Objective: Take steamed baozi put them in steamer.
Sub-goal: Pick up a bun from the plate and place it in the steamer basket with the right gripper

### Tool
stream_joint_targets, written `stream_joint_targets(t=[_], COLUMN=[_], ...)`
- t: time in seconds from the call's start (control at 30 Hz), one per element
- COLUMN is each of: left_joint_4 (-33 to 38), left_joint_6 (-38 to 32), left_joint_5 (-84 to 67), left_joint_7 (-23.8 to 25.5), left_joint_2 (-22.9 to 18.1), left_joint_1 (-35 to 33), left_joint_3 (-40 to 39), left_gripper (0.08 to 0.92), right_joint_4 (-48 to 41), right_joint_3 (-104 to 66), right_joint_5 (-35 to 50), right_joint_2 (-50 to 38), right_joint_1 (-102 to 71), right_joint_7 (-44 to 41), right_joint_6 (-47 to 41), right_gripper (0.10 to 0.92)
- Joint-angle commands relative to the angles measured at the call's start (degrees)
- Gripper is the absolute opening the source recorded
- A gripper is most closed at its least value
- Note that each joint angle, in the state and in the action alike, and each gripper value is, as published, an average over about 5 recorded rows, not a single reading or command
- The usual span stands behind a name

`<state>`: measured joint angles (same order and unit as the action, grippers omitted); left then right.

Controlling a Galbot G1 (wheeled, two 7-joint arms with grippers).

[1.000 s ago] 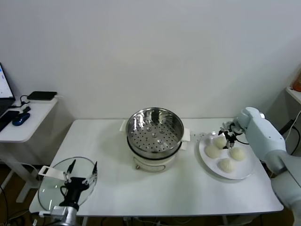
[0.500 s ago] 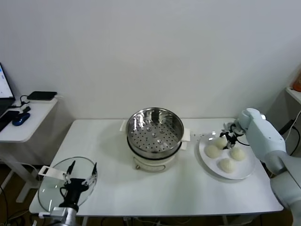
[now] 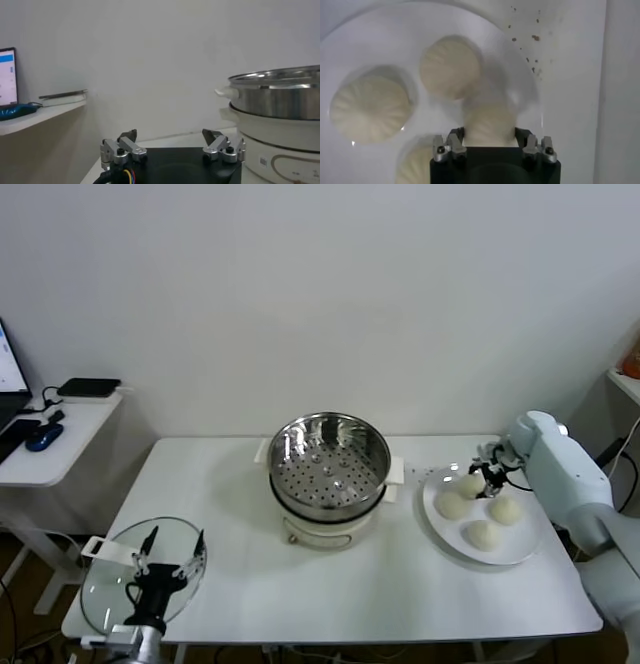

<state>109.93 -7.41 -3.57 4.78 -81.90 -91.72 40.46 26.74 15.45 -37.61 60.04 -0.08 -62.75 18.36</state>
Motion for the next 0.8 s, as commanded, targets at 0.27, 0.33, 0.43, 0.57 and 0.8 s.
stream_joint_targets(t=[0.27, 0.33, 0.43, 0.57, 0.8], left_joint_4=[0.6, 0.6, 0.7, 0.8, 1.1], left_joint_6=[0.0, 0.0, 0.0, -0.1, -0.3], left_joint_5=[0.1, 0.2, 0.2, 0.3, 0.3], left_joint_7=[0.0, 0.0, 0.0, 0.0, -0.1], left_joint_2=[-0.6, -0.7, -0.8, -0.9, -1.0], left_joint_1=[-0.4, -0.4, -0.5, -0.6, -1.1], left_joint_3=[0.6, 0.6, 0.6, 0.6, 0.6], left_gripper=[0.823, 0.823, 0.823, 0.823, 0.823], right_joint_4=[14.4, 18.0, 23.1, 28.1, 32.7], right_joint_3=[16.4, 20.3, 25.4, 31.6, 39.5], right_joint_5=[11.7, 15.2, 18.6, 22.5, 27.7], right_joint_2=[-5.0, -6.1, -7.0, -7.0, -2.7], right_joint_1=[10.4, 13.3, 17.5, 22.7, 30.7], right_joint_7=[-2.1, -2.2, -2.3, -2.6, -2.8], right_joint_6=[4.7, 4.6, 4.6, 4.0, 4.1], right_gripper=[0.639, 0.637, 0.636, 0.636, 0.636])
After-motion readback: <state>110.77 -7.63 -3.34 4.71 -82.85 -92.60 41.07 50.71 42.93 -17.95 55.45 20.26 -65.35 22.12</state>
